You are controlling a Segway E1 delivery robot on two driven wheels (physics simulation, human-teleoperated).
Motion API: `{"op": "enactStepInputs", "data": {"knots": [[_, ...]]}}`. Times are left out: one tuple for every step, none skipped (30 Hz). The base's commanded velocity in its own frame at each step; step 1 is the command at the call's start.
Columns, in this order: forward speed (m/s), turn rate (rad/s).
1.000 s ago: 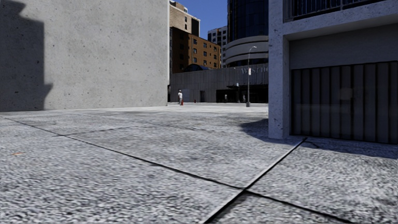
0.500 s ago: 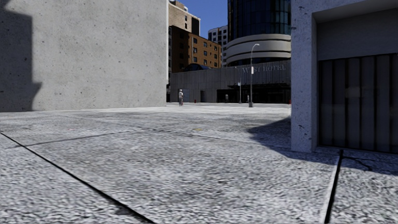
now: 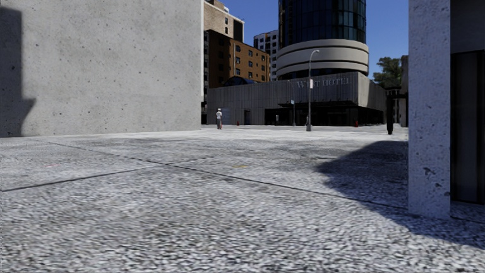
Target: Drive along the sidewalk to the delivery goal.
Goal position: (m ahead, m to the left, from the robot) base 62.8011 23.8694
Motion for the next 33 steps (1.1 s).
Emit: {"op": "enactStepInputs", "data": {"knots": [[2.00, 0.00], [2.00, 0.00], [2.00, 0.00], [2.00, 0.00], [2.00, 0.00], [2.00, 0.00], [2.00, 0.00], [2.00, 0.00], [2.00, 0.00], [2.00, 0.00], [2.00, 0.00], [2.00, 0.00], [2.00, 0.00], [2.00, 0.00], [2.00, 0.00], [2.00, 0.00], [2.00, 0.00], [2.00, 0.00], [2.00, 0.00], [2.00, 0.00], [2.00, 0.00], [2.00, 0.00], [2.00, 0.00], [2.00, 0.00], [2.00, 0.00], [2.00, 0.00], [2.00, 0.00], [2.00, 0.00], [2.00, 0.00], [2.00, 0.00], [2.00, 0.00], [2.00, 0.00], [2.00, 0.00]]}}
